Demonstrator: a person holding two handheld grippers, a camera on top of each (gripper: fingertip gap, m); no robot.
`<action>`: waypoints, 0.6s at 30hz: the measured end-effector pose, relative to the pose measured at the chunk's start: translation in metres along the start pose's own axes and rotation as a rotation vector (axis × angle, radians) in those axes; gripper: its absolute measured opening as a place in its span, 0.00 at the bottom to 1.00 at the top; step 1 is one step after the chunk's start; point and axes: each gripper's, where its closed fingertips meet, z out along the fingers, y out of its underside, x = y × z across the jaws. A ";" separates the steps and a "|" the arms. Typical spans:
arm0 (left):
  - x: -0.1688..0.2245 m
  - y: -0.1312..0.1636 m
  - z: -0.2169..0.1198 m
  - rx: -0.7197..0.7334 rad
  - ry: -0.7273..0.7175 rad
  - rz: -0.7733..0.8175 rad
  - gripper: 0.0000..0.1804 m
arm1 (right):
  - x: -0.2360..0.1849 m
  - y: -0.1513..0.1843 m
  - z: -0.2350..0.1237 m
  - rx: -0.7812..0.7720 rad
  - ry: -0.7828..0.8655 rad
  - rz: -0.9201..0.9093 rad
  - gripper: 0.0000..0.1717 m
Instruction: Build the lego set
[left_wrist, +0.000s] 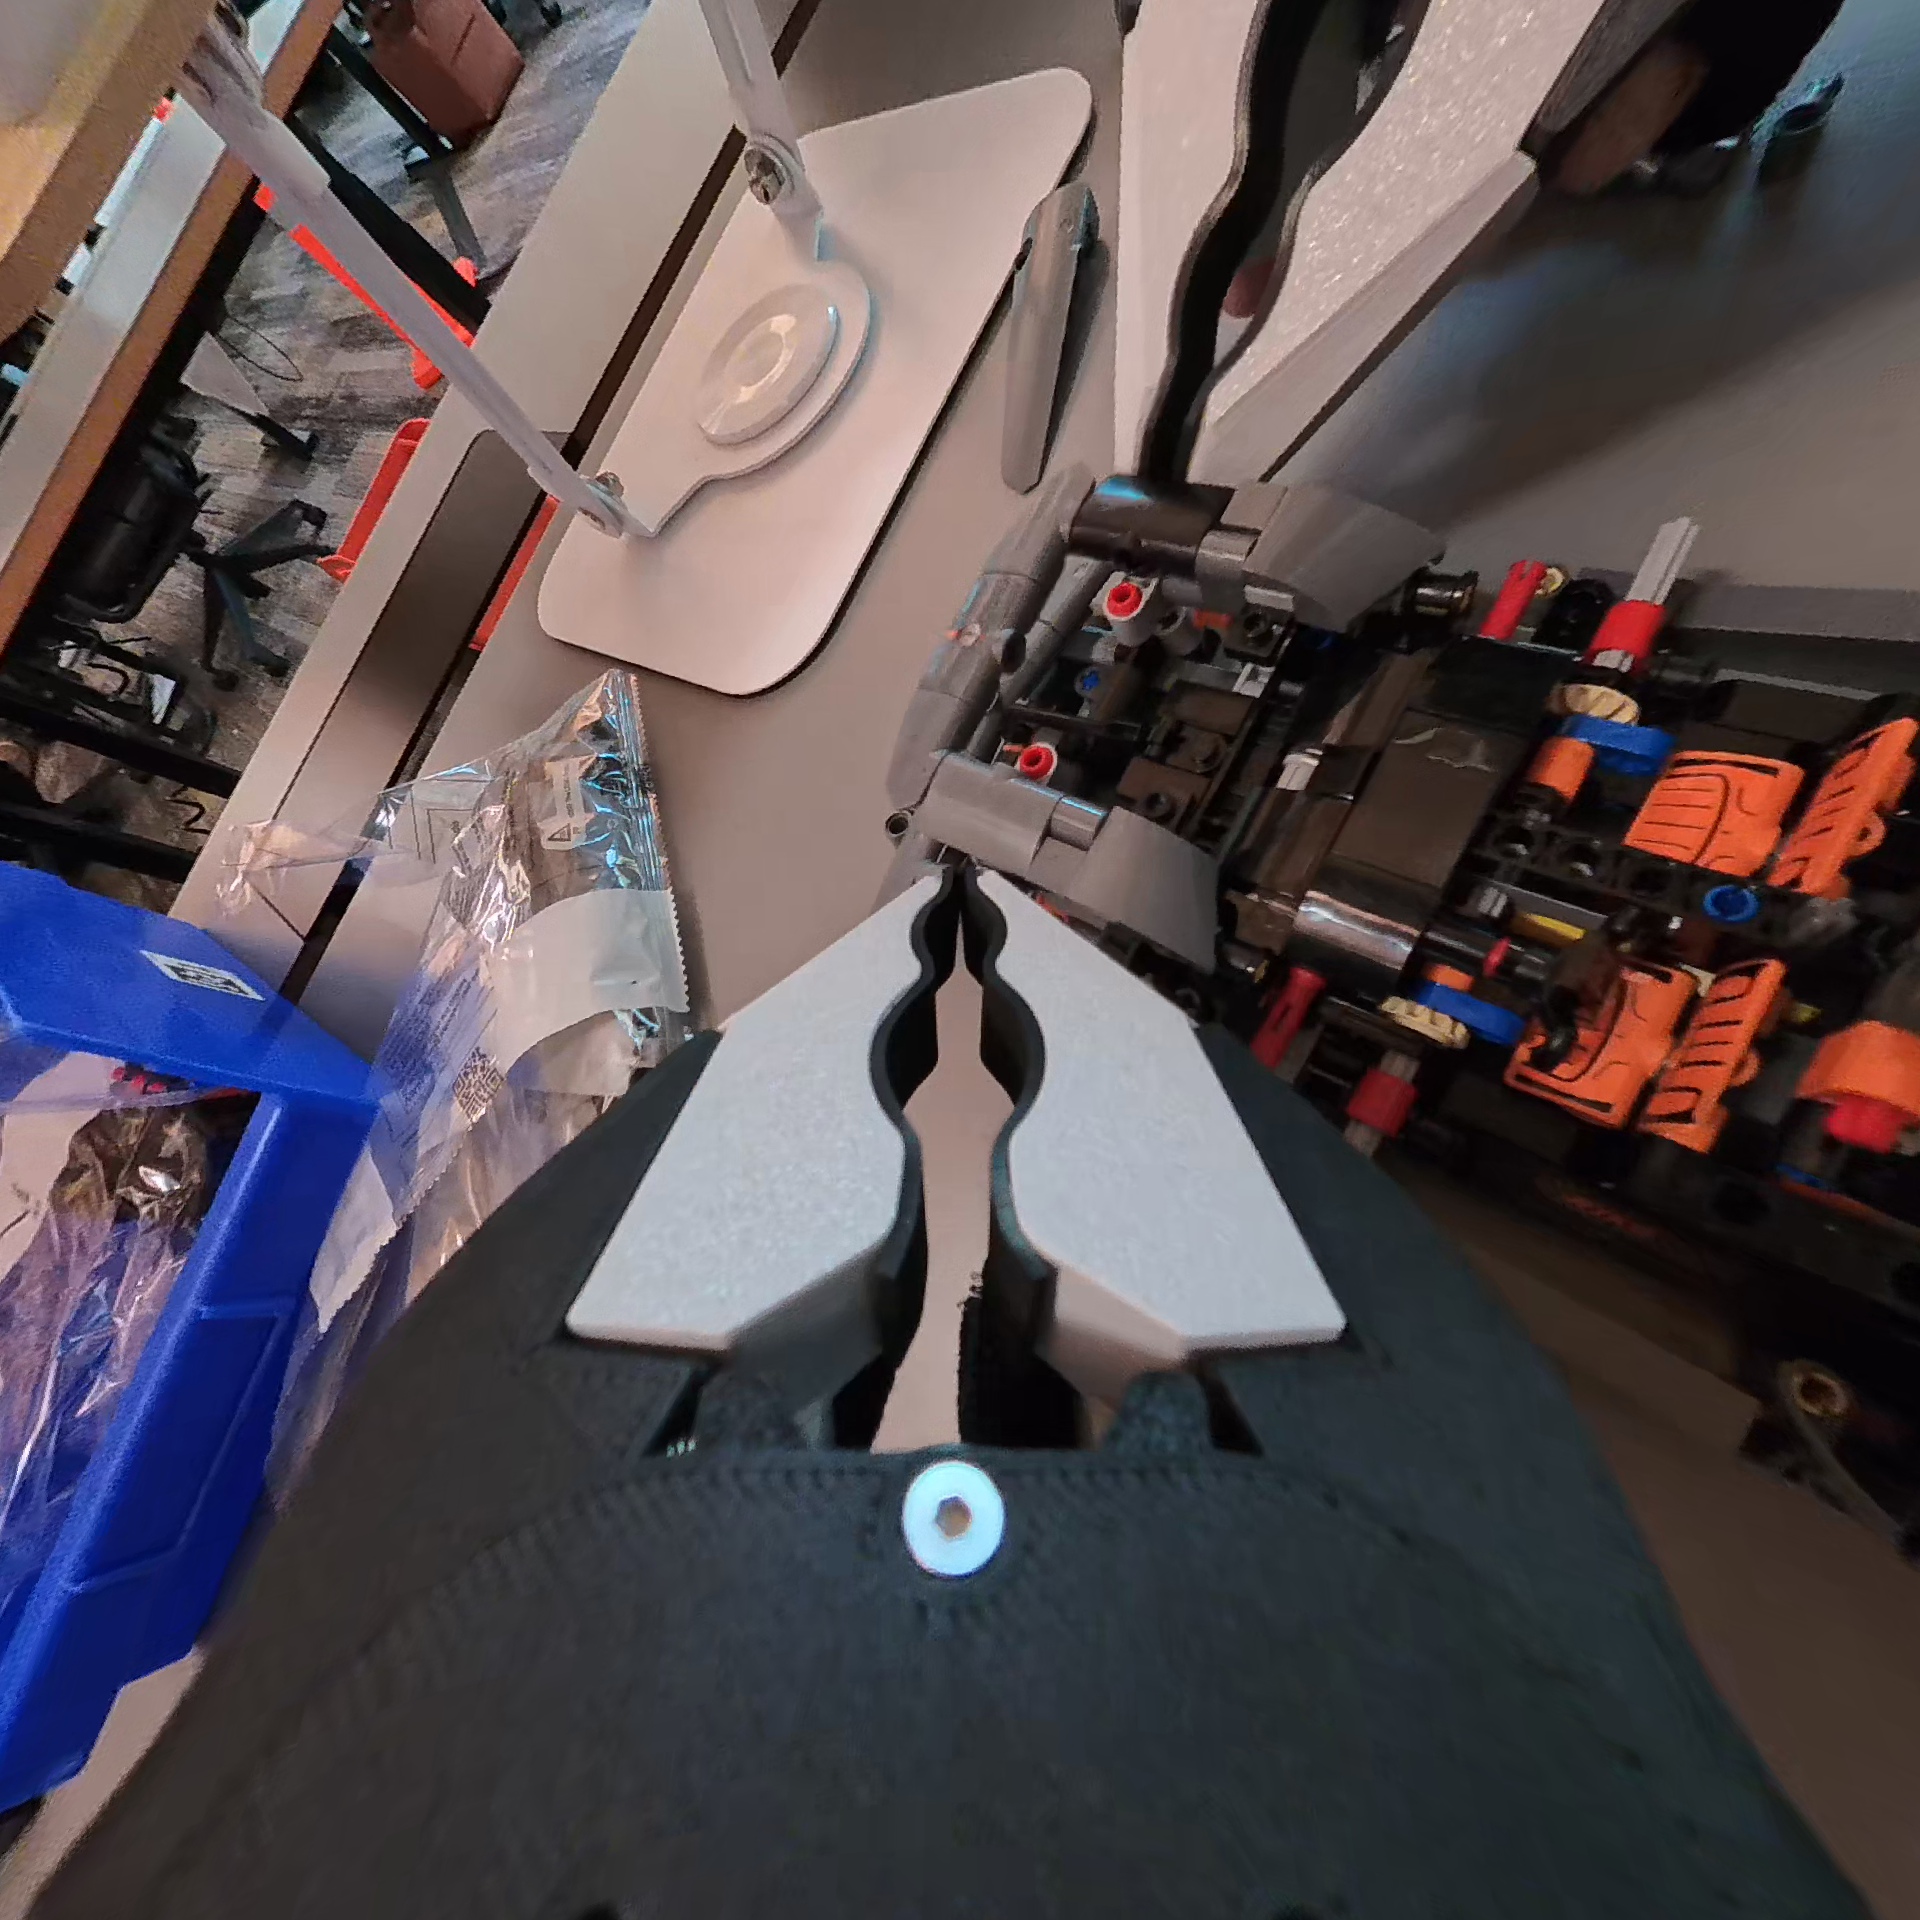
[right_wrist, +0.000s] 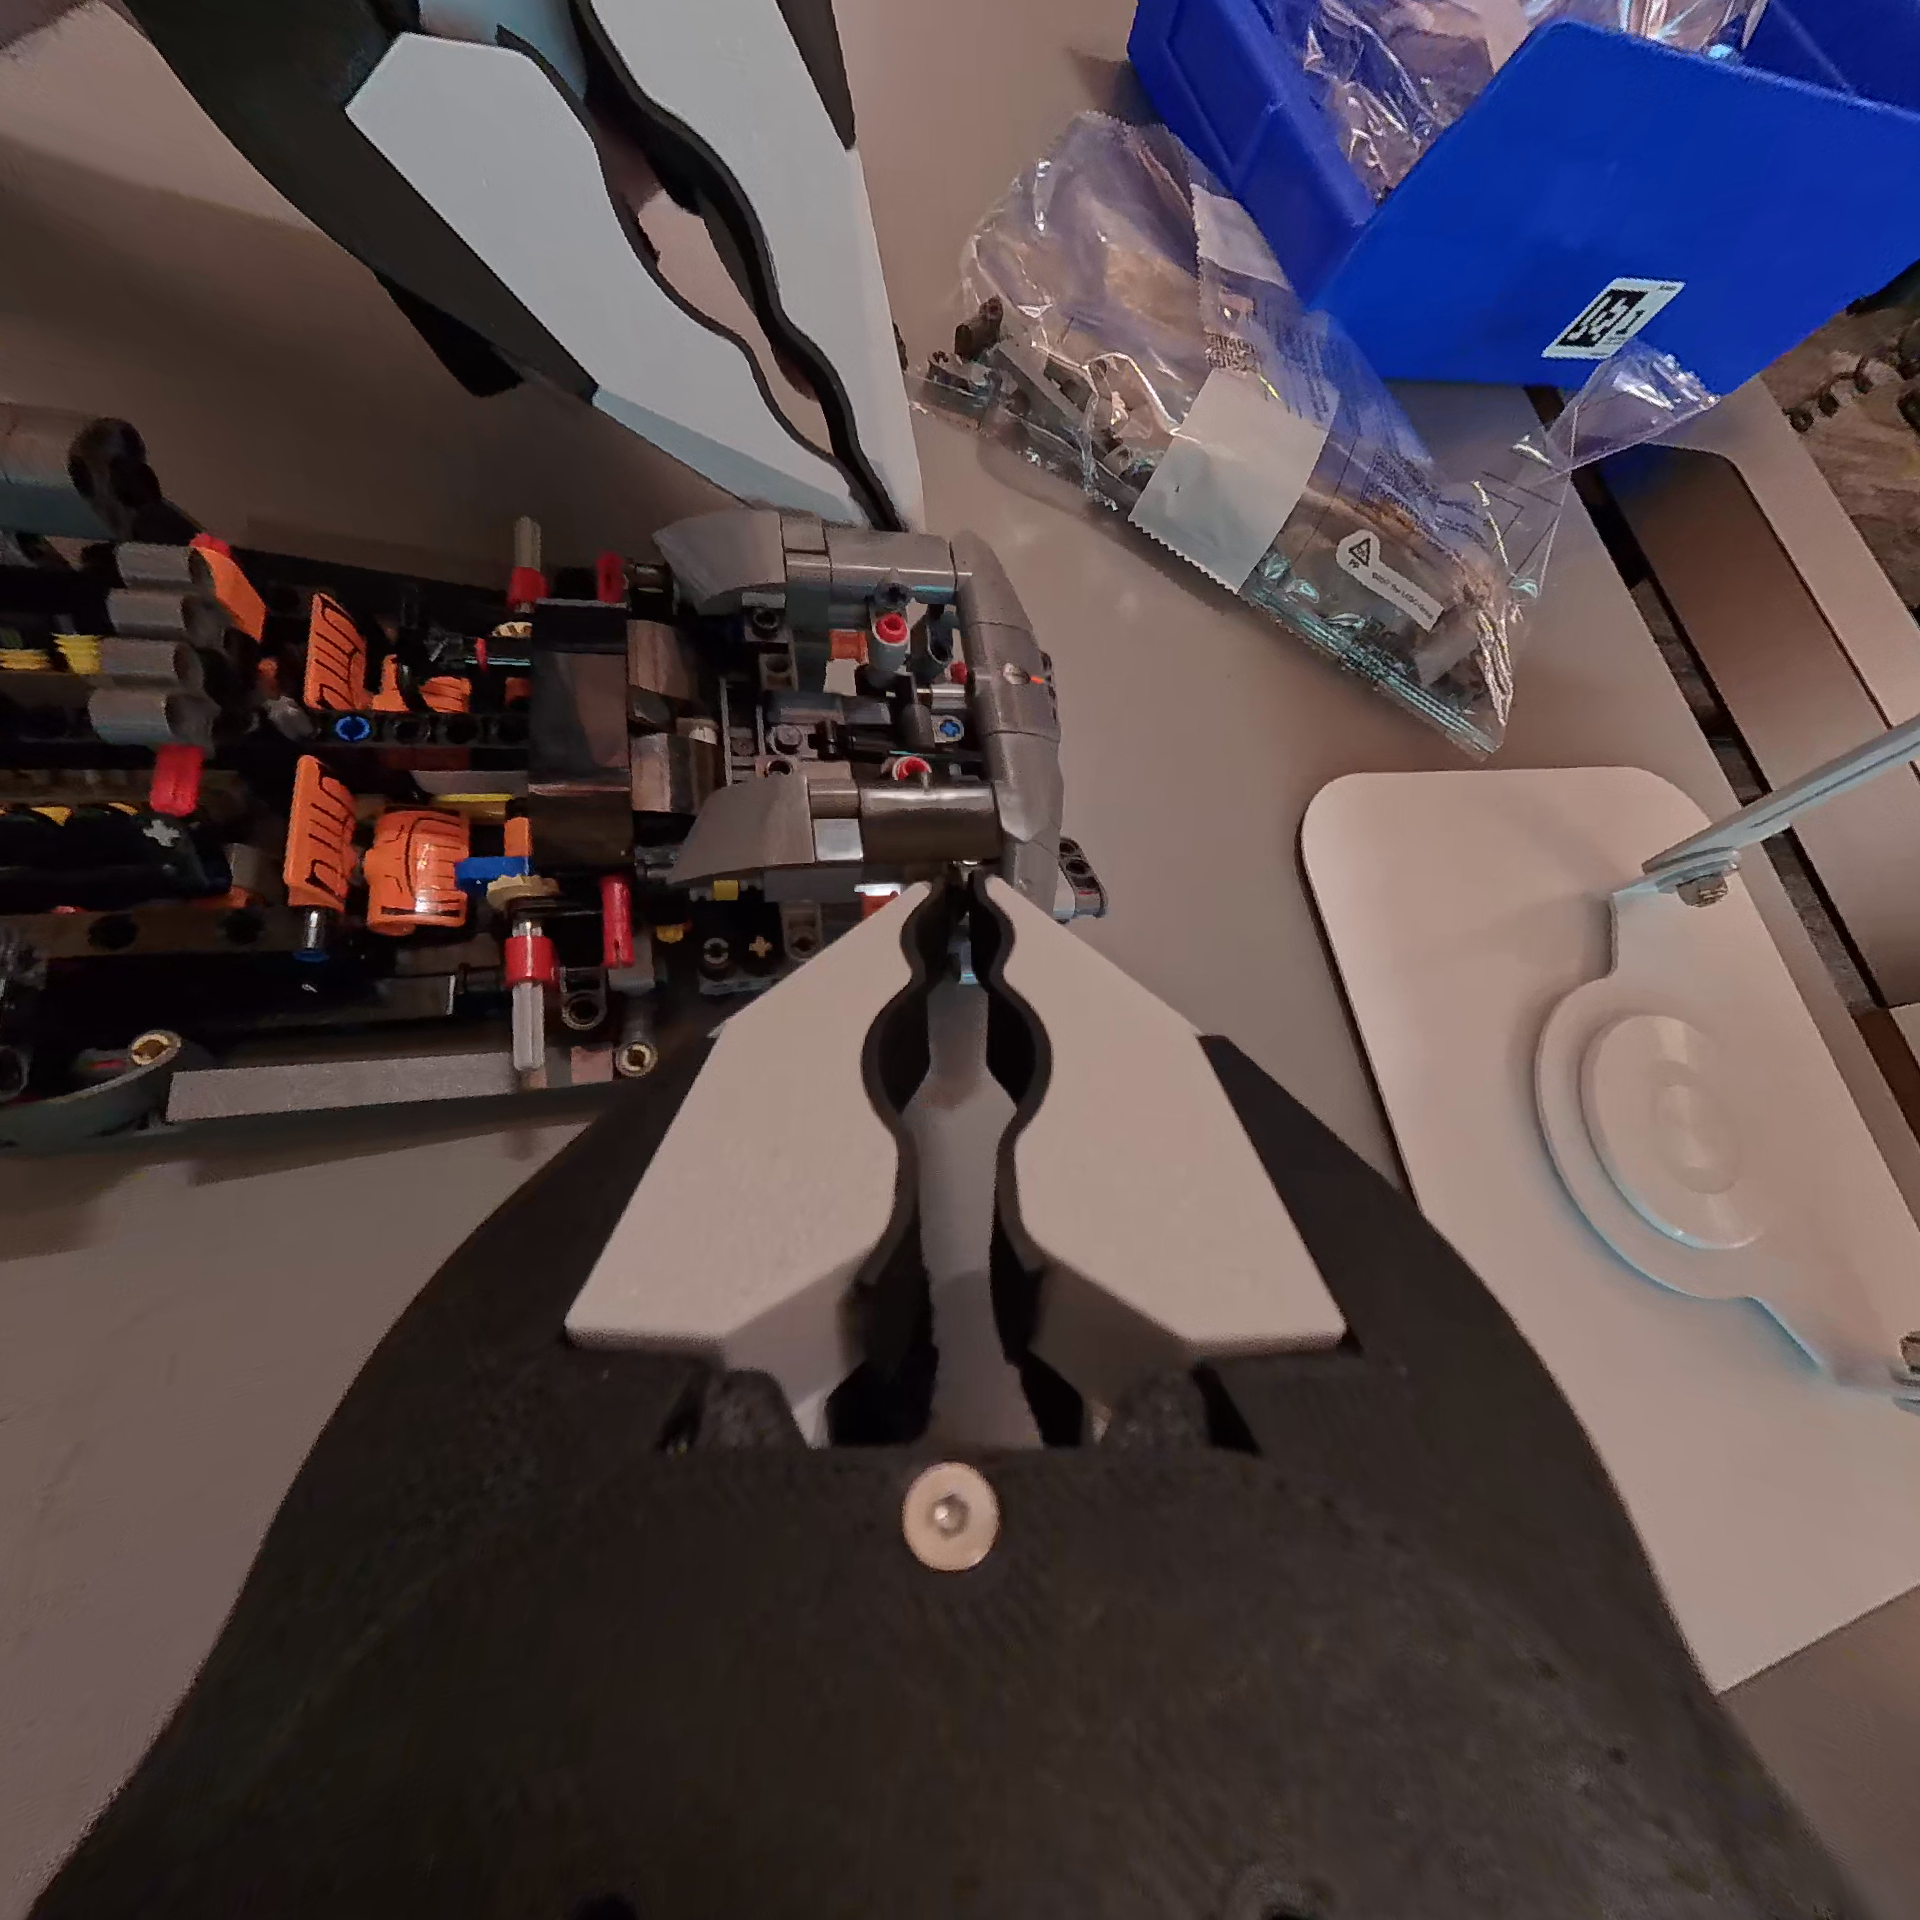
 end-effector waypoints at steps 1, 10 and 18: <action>-0.002 0.002 0.000 -0.013 -0.012 0.008 0.00 | 0.001 0.002 0.000 -0.008 0.003 -0.001 0.01; -0.011 0.015 -0.041 -0.061 -0.062 -0.050 0.02 | 0.004 0.008 -0.038 -0.097 0.076 -0.089 0.09; 0.055 0.044 -0.071 -0.154 0.069 -0.053 0.02 | -0.082 0.023 -0.056 -0.139 -0.175 0.063 0.22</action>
